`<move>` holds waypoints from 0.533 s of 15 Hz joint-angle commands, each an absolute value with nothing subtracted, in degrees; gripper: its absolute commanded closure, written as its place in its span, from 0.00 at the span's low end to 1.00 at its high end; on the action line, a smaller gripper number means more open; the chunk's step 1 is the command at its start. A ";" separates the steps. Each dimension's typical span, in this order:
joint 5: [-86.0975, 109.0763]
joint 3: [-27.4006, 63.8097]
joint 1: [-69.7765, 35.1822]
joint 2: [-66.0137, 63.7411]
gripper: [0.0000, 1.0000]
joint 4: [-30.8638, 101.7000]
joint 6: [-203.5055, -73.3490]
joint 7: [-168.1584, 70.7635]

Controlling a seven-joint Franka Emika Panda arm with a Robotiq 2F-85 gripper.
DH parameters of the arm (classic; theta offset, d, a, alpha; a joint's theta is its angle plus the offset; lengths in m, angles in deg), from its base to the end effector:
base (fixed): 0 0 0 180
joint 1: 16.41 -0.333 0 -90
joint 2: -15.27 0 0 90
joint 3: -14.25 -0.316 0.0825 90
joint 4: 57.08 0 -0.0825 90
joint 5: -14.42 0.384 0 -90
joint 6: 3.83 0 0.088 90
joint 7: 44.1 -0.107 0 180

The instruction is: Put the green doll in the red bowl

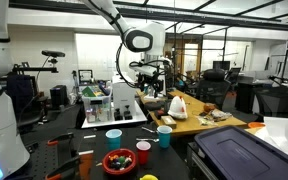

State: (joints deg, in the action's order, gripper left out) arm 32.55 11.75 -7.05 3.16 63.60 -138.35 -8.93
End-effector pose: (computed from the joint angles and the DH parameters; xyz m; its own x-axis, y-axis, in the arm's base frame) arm 0.5728 -0.0648 0.3207 0.9571 0.2544 0.1389 0.2781 -0.9411 -0.1922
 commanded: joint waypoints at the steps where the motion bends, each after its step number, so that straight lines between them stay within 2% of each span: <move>1: 28.63 13.34 -8.55 7.06 0.00 66.02 -140.93 -13.06; 8: 18.94 15.28 -9.61 10.99 0.00 66.04 -142.20 -21.20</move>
State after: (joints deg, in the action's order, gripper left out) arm 23.13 13.79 -8.15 7.52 63.67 -140.77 -16.81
